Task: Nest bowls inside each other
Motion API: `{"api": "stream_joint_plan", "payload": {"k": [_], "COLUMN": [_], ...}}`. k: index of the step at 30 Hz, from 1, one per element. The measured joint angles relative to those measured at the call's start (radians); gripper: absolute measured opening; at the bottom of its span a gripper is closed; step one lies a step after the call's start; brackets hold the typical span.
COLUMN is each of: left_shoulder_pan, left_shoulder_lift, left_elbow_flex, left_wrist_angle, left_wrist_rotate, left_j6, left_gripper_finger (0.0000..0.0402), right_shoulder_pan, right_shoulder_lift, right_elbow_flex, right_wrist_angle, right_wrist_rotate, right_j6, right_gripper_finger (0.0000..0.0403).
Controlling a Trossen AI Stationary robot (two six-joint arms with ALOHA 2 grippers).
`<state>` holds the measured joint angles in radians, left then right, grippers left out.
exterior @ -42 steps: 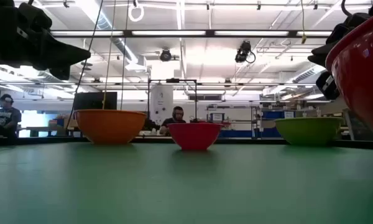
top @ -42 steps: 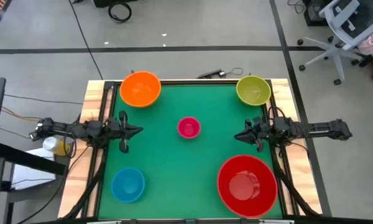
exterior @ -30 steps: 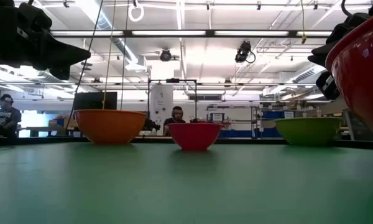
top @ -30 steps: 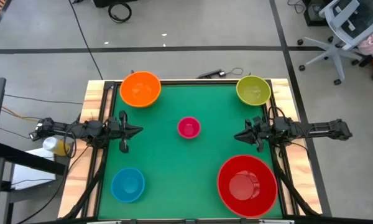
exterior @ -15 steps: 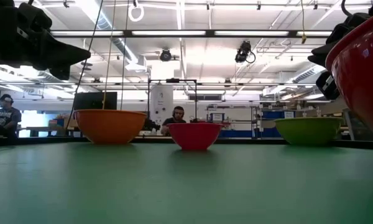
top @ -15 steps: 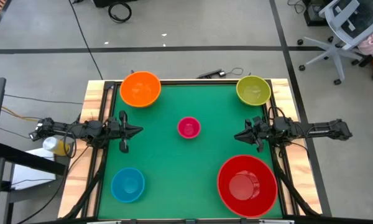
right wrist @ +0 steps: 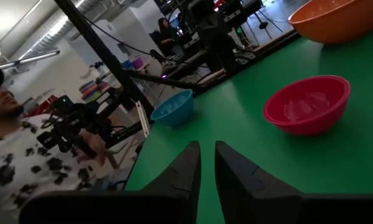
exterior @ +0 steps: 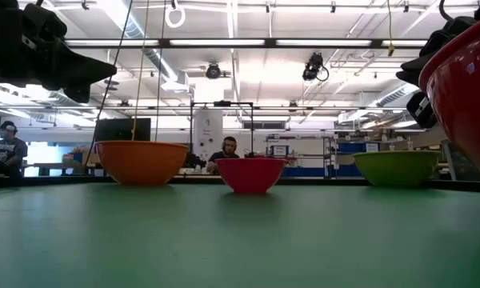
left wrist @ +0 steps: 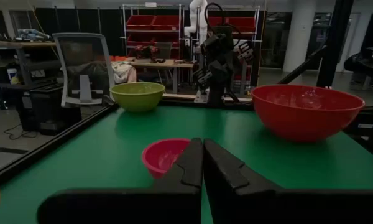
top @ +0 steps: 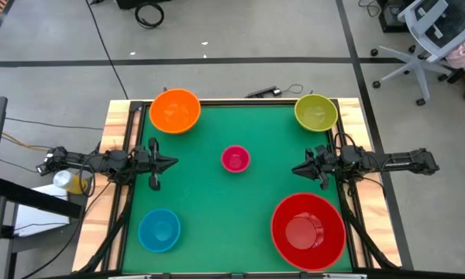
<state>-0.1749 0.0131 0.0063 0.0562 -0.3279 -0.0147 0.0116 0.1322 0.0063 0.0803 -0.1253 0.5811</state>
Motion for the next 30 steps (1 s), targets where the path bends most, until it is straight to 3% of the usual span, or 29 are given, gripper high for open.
{"api": "stream_joint_plan", "payload": {"k": [8, 13, 16, 25, 30], "left_shoulder_pan": [0.000, 0.000, 0.000, 0.000, 0.000], "left_shoulder_lift": [0.000, 0.000, 0.000, 0.000, 0.000], "left_elbow_flex": [0.000, 0.000, 0.000, 0.000, 0.000], "left_wrist_angle": [0.000, 0.036, 0.089, 0.199, 0.197], "left_wrist_rotate": [0.000, -0.001, -0.001, -0.001, -0.001], "left_j6": [0.000, 0.000, 0.000, 0.069, 0.035], "left_gripper_finger": [0.0016, 0.0016, 0.0016, 0.0016, 0.0016], "right_shoulder_pan": [0.000, 0.000, 0.000, 0.000, 0.001], "right_shoulder_lift": [0.000, 0.000, 0.000, 0.000, 0.000], "right_elbow_flex": [0.000, 0.000, 0.000, 0.000, 0.000], "right_wrist_angle": [-0.004, -0.033, -0.012, 0.071, 0.171], "right_wrist_rotate": [-0.007, -0.049, -0.032, -0.002, 0.027], "right_j6": [-0.022, -0.461, -0.566, -0.567, -0.256], "right_gripper_finger": [0.0055, 0.0055, 0.0055, 0.0055, 0.0055]}}
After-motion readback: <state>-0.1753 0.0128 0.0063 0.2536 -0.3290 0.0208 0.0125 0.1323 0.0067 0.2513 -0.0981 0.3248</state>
